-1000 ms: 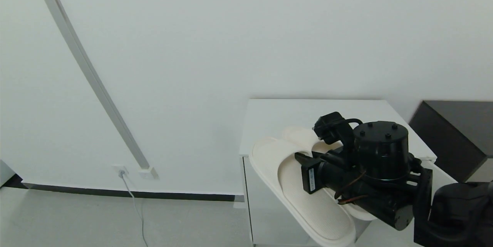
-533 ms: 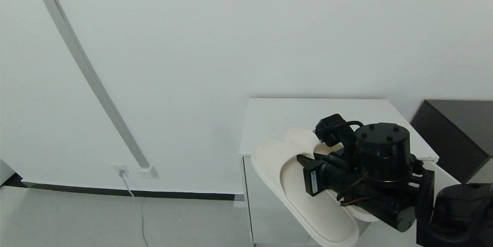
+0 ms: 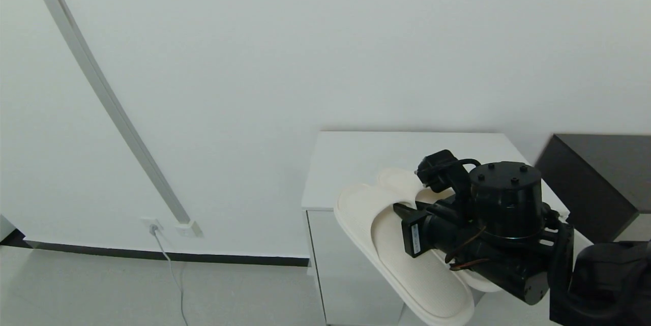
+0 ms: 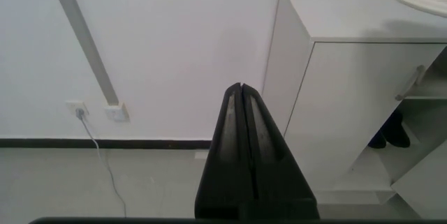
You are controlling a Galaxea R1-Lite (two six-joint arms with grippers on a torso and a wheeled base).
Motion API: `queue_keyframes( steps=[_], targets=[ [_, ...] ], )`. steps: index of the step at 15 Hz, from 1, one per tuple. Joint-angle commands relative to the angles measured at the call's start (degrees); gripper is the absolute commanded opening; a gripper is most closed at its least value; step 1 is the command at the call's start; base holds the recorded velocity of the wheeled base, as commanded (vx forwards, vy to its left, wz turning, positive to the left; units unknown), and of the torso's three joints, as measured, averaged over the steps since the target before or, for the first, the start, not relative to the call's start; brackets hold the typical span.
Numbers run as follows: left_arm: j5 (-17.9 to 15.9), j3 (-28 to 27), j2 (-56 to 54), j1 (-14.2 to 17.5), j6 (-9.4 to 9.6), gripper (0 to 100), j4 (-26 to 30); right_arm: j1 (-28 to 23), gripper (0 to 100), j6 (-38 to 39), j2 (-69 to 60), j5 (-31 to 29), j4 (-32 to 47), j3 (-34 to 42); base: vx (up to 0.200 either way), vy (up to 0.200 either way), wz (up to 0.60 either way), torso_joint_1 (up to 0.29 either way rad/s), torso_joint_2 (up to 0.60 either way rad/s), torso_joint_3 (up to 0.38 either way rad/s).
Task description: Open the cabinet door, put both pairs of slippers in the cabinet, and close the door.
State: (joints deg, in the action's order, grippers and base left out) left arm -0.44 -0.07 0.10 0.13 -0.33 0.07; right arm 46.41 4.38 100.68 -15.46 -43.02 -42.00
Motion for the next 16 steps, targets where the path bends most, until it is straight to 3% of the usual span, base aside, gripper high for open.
queue_keyframes(
  steps=[1, 13, 16],
  targets=[
    [0.00, -0.01, -0.01, -0.05, -0.02, 0, 0.01, 0.17, 0, 0.02, 0.13, 0.08, -0.05, -0.02, 0.000, -0.200, 0.00, 0.002, -0.01, -0.002],
    [-0.09, -0.01, -0.01, -0.05, -0.02, 0, 0.01, 0.08, 0, -0.07, -0.57, -0.01, -0.05, 0.60, 0.000, -0.200, 0.00, 0.002, 0.00, 0.002],
    [-0.09, -0.01, -0.01, -0.05, -0.02, 0, 0.01, -0.27, 0, -0.07, -0.57, -0.01, -0.05, 0.60, 0.000, 0.000, 0.00, 0.000, 0.00, 0.000]
  ],
)
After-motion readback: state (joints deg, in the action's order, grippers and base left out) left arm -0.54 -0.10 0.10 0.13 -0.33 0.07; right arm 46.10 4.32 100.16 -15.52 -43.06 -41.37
